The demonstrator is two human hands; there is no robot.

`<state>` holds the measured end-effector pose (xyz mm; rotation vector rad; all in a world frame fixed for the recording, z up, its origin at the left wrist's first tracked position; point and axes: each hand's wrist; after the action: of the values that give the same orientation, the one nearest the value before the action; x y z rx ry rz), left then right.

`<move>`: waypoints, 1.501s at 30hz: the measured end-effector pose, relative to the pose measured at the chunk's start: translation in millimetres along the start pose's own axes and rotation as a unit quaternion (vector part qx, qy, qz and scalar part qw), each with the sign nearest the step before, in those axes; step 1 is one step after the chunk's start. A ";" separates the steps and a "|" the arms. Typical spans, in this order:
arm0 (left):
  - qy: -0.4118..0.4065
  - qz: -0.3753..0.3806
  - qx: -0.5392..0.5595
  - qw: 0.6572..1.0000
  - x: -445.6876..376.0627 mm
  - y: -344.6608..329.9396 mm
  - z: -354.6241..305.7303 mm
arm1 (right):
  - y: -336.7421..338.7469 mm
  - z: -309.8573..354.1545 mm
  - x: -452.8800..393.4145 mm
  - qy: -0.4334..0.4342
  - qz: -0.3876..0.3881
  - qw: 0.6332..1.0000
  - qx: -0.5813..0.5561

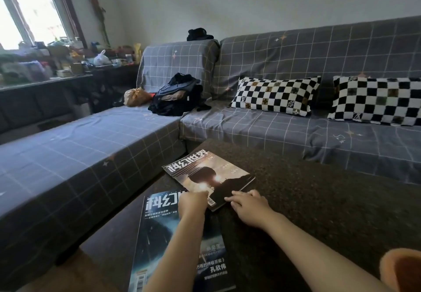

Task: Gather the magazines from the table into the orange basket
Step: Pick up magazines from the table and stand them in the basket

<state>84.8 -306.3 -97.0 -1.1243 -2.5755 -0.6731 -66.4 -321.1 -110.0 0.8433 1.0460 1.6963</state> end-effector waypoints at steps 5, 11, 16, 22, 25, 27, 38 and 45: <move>-0.021 0.026 -0.099 0.995 -9.5 4.7 -3.5 | -0.5 -1.2 -1.4 0.004 -0.007 1.000 -0.009; -0.059 0.068 0.051 0.995 -0.2 -13.0 8.5 | -1.4 3.8 7.8 -0.014 -0.004 1.000 -0.024; -0.119 0.107 0.121 0.980 34.8 8.4 29.0 | 9.6 4.4 31.6 -0.058 -0.058 0.995 -0.049; -0.192 0.159 0.095 0.964 97.9 78.5 55.6 | 31.5 9.0 81.0 -0.055 -0.082 0.995 -0.014; -0.197 0.183 0.120 0.956 127.7 111.8 60.2 | 44.0 17.7 112.7 -0.076 -0.142 0.987 -0.011; -0.190 0.211 0.158 0.946 142.9 132.1 56.8 | 59.2 26.1 134.1 -0.087 -0.190 0.976 -0.063; -0.219 0.325 0.176 0.903 216.3 175.1 42.7 | 130.8 33.8 265.0 -0.109 -0.299 0.843 -0.434; -0.230 0.415 0.149 0.867 260.4 136.6 38.6 | 144.1 -11.5 338.3 -0.122 -0.353 0.759 -0.533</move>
<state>9.7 -42.9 16.6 -2.2308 -2.0293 0.2190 -236.8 -33.1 42.6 -0.1164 0.0413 1.1531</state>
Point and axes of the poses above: each hand's wrist, its own x-axis away from the middle knuckle, its own y-axis out of the back of the hand, z = x × y, and after that the axes turned 5 degrees about -z, right-handed
